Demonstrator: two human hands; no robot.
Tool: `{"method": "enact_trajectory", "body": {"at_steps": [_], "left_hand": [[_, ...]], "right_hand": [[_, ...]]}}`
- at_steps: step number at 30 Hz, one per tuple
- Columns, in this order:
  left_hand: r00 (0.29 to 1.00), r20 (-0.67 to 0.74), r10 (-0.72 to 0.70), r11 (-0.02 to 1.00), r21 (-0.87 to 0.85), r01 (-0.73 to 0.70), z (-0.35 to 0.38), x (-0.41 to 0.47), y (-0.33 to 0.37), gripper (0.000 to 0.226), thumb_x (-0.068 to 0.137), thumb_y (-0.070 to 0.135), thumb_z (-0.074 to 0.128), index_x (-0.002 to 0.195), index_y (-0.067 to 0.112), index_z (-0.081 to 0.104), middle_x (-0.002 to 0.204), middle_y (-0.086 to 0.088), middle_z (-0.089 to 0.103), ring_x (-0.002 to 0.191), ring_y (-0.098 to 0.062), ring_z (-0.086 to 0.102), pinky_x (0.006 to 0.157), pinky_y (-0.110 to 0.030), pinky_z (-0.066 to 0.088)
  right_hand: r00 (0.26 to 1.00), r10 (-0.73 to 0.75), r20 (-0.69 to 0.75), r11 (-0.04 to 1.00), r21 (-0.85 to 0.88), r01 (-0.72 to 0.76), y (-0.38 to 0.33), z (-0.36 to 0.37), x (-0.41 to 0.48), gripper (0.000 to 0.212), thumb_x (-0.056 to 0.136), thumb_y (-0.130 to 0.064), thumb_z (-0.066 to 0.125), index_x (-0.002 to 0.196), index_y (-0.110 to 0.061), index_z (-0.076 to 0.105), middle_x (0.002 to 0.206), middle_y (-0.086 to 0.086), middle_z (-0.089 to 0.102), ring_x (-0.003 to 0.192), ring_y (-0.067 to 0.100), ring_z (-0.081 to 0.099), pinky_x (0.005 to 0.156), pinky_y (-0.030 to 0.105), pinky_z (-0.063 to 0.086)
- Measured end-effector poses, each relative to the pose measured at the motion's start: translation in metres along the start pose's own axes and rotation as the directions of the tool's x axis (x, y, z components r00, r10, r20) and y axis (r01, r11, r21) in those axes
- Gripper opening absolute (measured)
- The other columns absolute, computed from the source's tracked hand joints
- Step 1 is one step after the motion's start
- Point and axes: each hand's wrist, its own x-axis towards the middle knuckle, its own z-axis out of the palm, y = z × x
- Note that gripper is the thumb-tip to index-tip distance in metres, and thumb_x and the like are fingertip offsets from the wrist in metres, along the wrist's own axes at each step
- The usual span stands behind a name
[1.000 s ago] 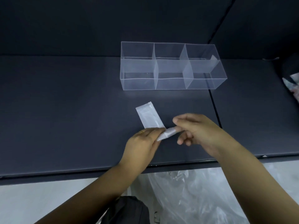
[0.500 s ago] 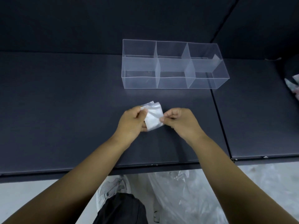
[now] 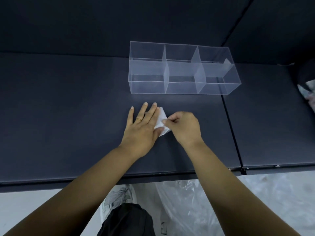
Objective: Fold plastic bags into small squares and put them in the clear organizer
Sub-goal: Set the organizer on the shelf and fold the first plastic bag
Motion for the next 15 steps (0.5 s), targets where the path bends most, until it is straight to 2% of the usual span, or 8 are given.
{"method": "enact_trajectory", "body": {"at_steps": [2,4,7,10,13,15], "left_hand": [[0.999,0.037,-0.020,1.000,0.025,0.019,-0.001,0.001,-0.001,0.074,0.090,0.063,0.003,0.148,0.022,-0.018,0.154,0.011,-0.024,0.143,-0.011,-0.026,0.113,-0.044,-0.023],[0.997,0.059,-0.047,0.997,0.066,0.043,-0.001,-0.002,0.000,0.083,0.082,0.070,-0.001,0.145,0.020,-0.023,0.153,0.009,-0.029,0.142,-0.013,-0.027,0.113,-0.046,-0.023],[0.990,0.094,-0.103,0.993,0.063,0.098,-0.004,-0.004,0.006,0.096,0.072,0.075,-0.011,0.147,0.016,-0.023,0.157,0.003,-0.026,0.142,-0.014,-0.028,0.112,-0.046,-0.024],[0.987,0.100,-0.127,0.992,0.003,0.128,-0.006,-0.007,0.010,0.099,0.075,0.076,0.002,0.148,0.013,-0.021,0.158,0.000,-0.025,0.142,-0.013,-0.027,0.112,-0.043,-0.023],[0.986,0.124,-0.113,0.954,-0.265,0.143,-0.016,-0.009,0.002,0.104,0.079,0.076,0.033,0.151,0.016,-0.011,0.160,0.003,-0.015,0.143,-0.007,-0.021,0.115,-0.034,-0.019],[0.976,0.180,-0.125,0.813,-0.545,0.205,-0.032,-0.007,-0.008,0.117,0.066,0.079,0.050,0.153,0.023,-0.004,0.161,0.009,-0.004,0.145,-0.004,-0.009,0.119,-0.032,-0.004]], "right_hand": [[0.999,-0.020,-0.051,0.999,-0.030,0.019,0.006,0.005,-0.009,0.013,0.081,-0.029,0.073,0.087,-0.018,0.069,0.092,-0.004,0.060,0.076,0.011,0.059,0.063,0.024,0.047],[0.995,-0.028,-0.094,0.999,-0.049,0.023,0.010,0.008,-0.016,0.012,0.081,-0.029,0.074,0.083,-0.021,0.065,0.096,-0.006,0.050,0.082,0.012,0.055,0.064,0.022,0.042],[0.990,-0.054,-0.129,0.998,-0.026,0.051,0.006,0.013,-0.020,0.013,0.083,-0.025,0.072,0.076,-0.021,0.061,0.091,-0.008,0.057,0.082,0.013,0.058,0.068,0.026,0.047],[0.993,-0.013,-0.120,0.991,0.128,0.028,-0.002,0.015,-0.018,0.015,0.081,-0.017,0.072,0.074,-0.018,0.059,0.076,-0.005,0.064,0.071,0.012,0.062,0.065,0.027,0.052],[0.997,-0.022,-0.074,0.965,0.257,0.041,-0.005,0.004,-0.017,0.022,0.080,-0.006,0.071,0.076,-0.020,0.054,0.077,-0.002,0.062,0.067,0.009,0.057,0.062,0.023,0.047],[0.989,-0.148,-0.001,0.961,0.237,0.144,-0.006,-0.013,-0.019,0.028,0.079,-0.003,0.071,0.077,-0.023,0.053,0.074,-0.006,0.058,0.062,0.003,0.050,0.061,0.018,0.044]]}}
